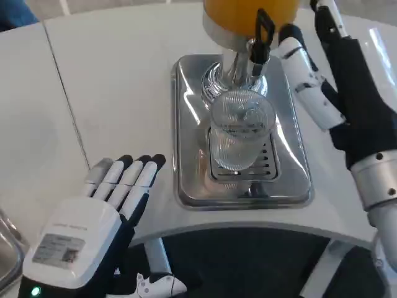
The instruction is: Grasp the cup under the faucet to collect the drink, then remove the cup.
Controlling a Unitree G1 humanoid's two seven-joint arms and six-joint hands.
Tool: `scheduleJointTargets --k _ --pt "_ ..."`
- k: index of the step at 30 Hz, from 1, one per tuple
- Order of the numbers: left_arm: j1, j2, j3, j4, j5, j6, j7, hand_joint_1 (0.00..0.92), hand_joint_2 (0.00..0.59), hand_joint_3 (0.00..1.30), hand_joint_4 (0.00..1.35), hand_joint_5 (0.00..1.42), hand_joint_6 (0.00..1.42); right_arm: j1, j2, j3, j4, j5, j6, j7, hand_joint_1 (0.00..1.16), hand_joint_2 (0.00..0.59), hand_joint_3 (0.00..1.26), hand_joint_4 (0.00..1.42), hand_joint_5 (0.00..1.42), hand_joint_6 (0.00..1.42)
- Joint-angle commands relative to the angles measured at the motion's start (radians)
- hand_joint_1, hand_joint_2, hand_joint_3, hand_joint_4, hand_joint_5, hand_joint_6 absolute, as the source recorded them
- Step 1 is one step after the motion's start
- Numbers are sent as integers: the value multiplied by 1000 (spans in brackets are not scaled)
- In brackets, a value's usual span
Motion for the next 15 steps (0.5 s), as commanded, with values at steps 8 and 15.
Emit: scheduleJointTargets --k 8,15 --pt "14 -8 4 -6 -6 4 -12 0 94 0 0 0 0 -44 26 39 95 36 -36 -54 98 550 0 0 0 0" --pt "7 -14 0 -3 -6 6 -10 0 101 0 0 0 0 -92 17 57 108 59 -14 -24 98 550 0 0 0 0"
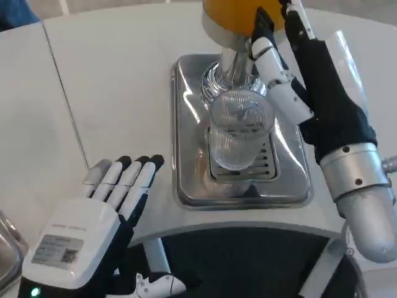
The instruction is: Grasp the cup under the faucet to collect the drink, then remove the cup.
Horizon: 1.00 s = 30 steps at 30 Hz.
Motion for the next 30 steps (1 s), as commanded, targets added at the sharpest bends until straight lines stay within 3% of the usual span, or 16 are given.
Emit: scheduleJointTargets --k 1,8,17,30 --pt "5 -7 -3 -3 -6 2 -7 0 101 0 0 0 0 -31 -5 13 -9 19 5 16 98 550 0 0 0 0" --pt "6 -6 -4 1 -7 -3 -4 0 99 0 0 0 0 -10 3 54 -65 17 35 41 98 550 0 0 0 0" --pt "-10 -3 -6 9 -12 -8 -5 0 98 0 0 0 0 60 2 108 -98 3 23 39 98 550 0 0 0 0" --pt "-14 -5 -8 15 -17 -7 -3 0 98 0 0 0 0 19 -16 119 -65 -14 33 46 95 549 0 0 0 0"
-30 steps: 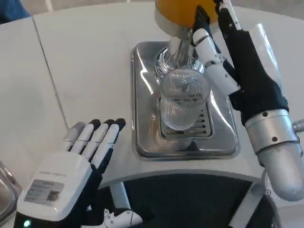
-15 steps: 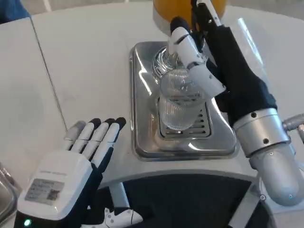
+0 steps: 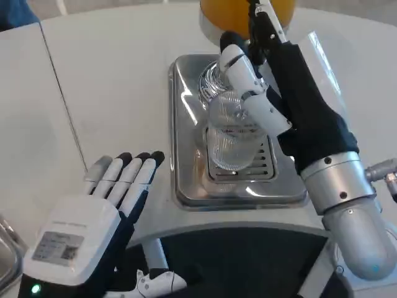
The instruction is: Grasp the cup under the faucet to collect the drink, then remove the cup.
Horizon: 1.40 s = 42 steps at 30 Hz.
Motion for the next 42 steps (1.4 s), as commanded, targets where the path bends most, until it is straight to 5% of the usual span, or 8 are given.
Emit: scheduleJointTargets --k 1,7,27,42 --pt "-1 -3 -8 12 -10 -7 -3 0 98 0 0 0 0 -18 -27 18 19 -24 17 33 93 548 0 0 0 0" --pt "-14 -12 -19 28 -11 -6 5 0 98 0 0 0 0 -69 -83 40 17 -79 37 101 0 538 0 0 0 0" --pt "-37 -35 -51 46 -16 -21 31 0 94 0 0 0 4 -47 -162 120 -63 -144 96 276 0 562 0 0 0 0" --pt "-55 -58 -54 58 -3 -10 33 0 86 0 0 0 10 -70 -216 118 -110 -228 108 351 0 574 0 0 0 0"
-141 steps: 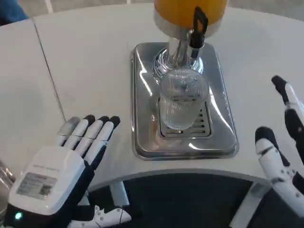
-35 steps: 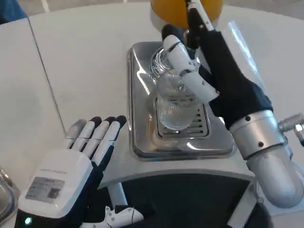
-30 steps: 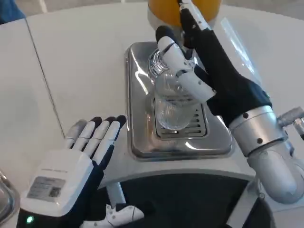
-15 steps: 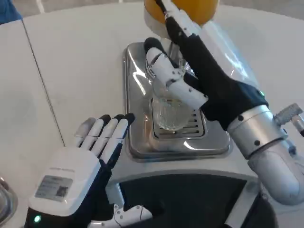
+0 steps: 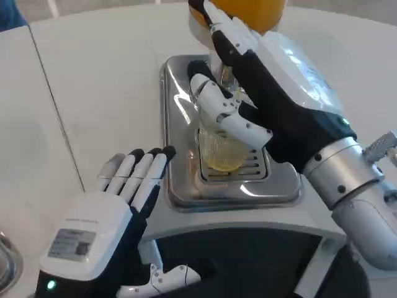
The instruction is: Grasp the cup under the faucet to collect the drink, then remove the cup.
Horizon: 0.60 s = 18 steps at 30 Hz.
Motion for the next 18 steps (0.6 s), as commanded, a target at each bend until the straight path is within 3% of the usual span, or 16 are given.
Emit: scheduleJointTargets --k 1,10,18 --pt "-6 -7 -10 14 13 6 11 0 86 0 0 0 11 16 -16 40 -17 -12 -7 63 0 575 0 0 0 0" --pt "-13 -22 -17 26 16 10 22 0 86 0 0 1 11 21 -30 46 -34 -51 -14 90 0 575 0 0 0 0" --pt "-127 -63 -46 128 28 70 34 0 87 0 0 3 17 26 -10 -29 -49 -21 14 77 0 576 0 0 0 0"
